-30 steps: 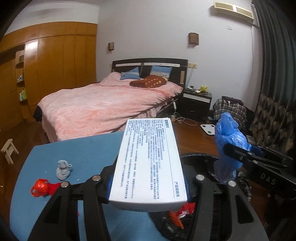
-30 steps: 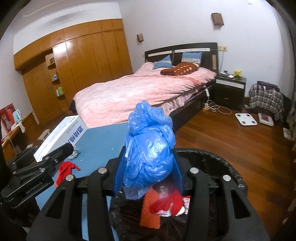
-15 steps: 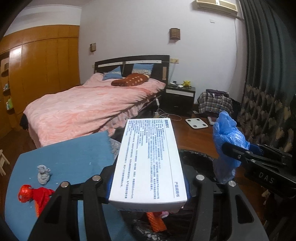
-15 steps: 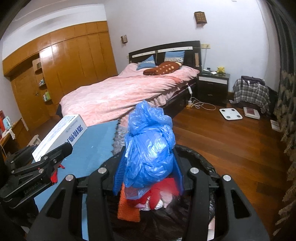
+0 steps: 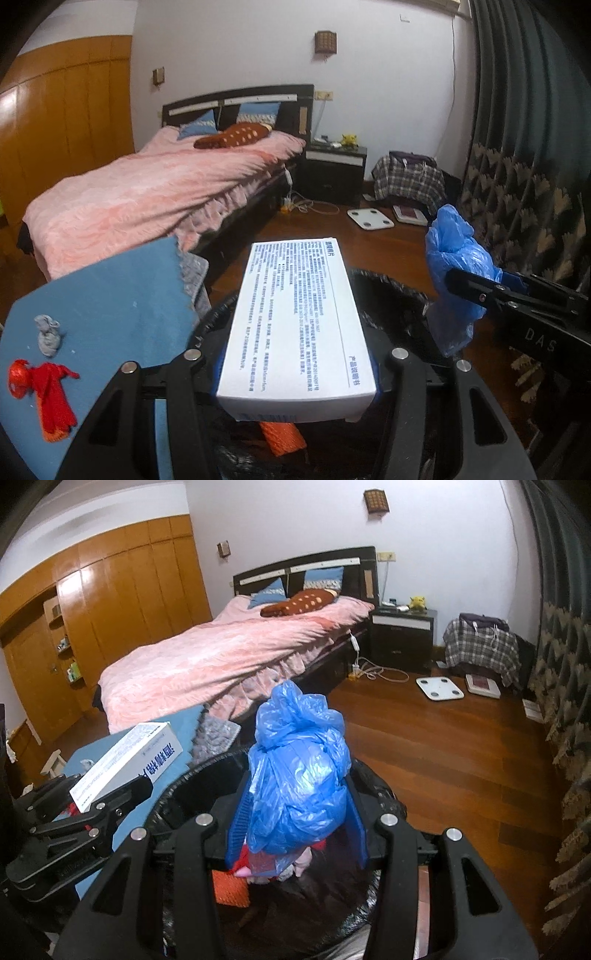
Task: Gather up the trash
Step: 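Carry box and blue bag over the bin and open both grippers, then move both tools back to the red bag and gray sock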
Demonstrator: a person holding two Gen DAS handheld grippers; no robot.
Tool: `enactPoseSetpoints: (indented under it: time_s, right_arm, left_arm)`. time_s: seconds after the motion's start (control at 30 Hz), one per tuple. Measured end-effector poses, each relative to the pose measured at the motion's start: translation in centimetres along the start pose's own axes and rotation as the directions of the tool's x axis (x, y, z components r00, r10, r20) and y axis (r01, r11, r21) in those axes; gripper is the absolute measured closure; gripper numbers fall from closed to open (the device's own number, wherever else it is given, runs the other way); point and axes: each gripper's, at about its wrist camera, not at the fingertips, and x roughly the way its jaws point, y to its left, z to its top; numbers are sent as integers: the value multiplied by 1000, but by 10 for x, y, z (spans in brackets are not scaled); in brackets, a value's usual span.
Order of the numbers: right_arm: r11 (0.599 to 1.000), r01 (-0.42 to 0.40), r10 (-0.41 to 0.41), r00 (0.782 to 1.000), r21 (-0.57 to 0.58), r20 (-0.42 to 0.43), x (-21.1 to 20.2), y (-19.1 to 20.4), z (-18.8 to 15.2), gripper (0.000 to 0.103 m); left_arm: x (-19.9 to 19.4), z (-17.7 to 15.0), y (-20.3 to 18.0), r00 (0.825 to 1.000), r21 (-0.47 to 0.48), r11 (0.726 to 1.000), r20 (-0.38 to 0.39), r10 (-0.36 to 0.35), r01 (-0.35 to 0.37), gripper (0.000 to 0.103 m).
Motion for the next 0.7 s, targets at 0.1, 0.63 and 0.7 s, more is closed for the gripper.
enactPoseSetpoints:
  time_s: [0.1,0.63,0.7]
  right_arm:
    - [1000,11,-10,1000,9,-28,11,-7,-9,58]
    - [997,72,-71,996,10,-53,38,-15,-22,12]
    - [998,70,-69,996,9,-49,37,-16,-19,9]
  left_arm:
    - [12,-6,-4,1000,3,1000,-25,-6,6,49]
    - [30,-10,12,999,-28,1000,-54,5,-6,21]
    - [27,-9,17,999,-34,999,-46,15,-17,18]
